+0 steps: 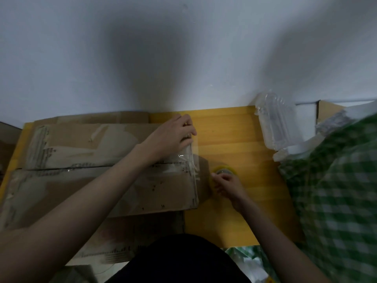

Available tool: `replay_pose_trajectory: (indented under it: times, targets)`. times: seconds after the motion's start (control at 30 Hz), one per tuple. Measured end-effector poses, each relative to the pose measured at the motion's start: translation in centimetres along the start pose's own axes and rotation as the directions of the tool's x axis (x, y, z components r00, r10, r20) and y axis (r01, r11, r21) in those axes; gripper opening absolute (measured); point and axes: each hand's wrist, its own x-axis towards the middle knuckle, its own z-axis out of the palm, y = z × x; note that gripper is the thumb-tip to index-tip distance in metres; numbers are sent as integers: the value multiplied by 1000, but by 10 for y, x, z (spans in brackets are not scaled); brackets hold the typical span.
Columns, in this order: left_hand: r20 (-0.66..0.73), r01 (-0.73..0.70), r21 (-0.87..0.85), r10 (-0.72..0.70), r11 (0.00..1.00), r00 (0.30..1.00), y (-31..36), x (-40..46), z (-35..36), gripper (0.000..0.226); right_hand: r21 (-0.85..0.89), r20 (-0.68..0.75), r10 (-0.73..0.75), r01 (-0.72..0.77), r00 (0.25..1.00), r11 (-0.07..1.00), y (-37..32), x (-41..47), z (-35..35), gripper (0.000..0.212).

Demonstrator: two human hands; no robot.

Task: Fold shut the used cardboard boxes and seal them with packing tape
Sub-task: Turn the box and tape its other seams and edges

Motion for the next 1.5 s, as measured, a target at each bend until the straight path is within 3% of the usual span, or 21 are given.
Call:
replay_pose_trajectory:
  times: [0.07, 0.1, 0.17, 0.23, 0.27, 0.33, 0.4, 0.43, 0.53, 0.6, 0.8, 0.9, 1.1, 1.3, 1.37, 1.5]
  targets:
    - [13, 7, 35, -8, 999, 1000, 3, -7, 1, 27, -338, -154, -148, 89, 977, 937, 17, 24, -9, 13]
    - [19, 13, 46, -14, 999, 1000, 5, -10, 1, 32, -548, -125, -190, 92, 974, 831, 26, 34, -12, 16]
    - [29, 37, 60, -39, 998, 999, 9, -14, 2, 39, -867, -10, -189, 86, 982, 492, 48, 49, -16, 31]
    - [49, 65, 60, -68, 996, 996, 12, -16, 2, 43, -977, 29, -260, 83, 965, 198, 63, 52, -17, 25]
    - [56, 78, 54, -81, 995, 995, 13, -17, 2, 44, -987, 51, -315, 95, 948, 126, 69, 52, -17, 22]
    - [58, 103, 32, -104, 994, 993, 16, -17, 2, 45, -986, 98, -413, 143, 905, 80, 76, 52, -18, 21]
    - [34, 119, 1, -119, 993, 992, 19, -16, 1, 41, -980, 105, -452, 170, 886, 106, 75, 55, -23, 24]
    - [9, 121, -21, -121, 992, 993, 21, -16, 1, 38, -969, 81, -461, 178, 884, 169, 72, 55, -26, 27]
    - [-68, 113, -113, -121, 987, 990, 31, -9, -2, 30, -757, -22, -500, 312, 866, 574, 49, 42, -35, 35]
    - [-89, 116, -182, -134, 976, 987, 41, 0, -5, 31, -536, -52, -562, 451, 826, 714, 28, 17, -41, 28]
    - [-2, 12, -354, -14, 935, 1000, 77, 14, -17, 43, -167, 39, -693, 689, 720, 706, -39, -71, -45, 30]
    - [-120, -50, -377, 4, 925, 993, 89, 10, -25, 46, -88, 34, -712, 711, 702, 697, -55, -96, -38, 30]
    - [-388, -181, -172, 102, 968, 916, 103, -14, -42, 31, -42, 40, -750, 751, 660, 659, -65, -117, -25, 32]
    - [-481, -260, 67, 260, 963, 837, 106, -39, -50, 16, -23, 70, -767, 769, 638, 639, -63, -124, -13, 34]
    - [-493, -255, 59, 250, 965, 833, 108, -43, -52, 13, -5, 66, -772, 774, 632, 634, -62, -126, -11, 33]
    - [-490, -167, -105, 96, 980, 866, 110, -39, -60, 10, -24, 81, -777, 780, 624, 625, -59, -128, -9, 30]
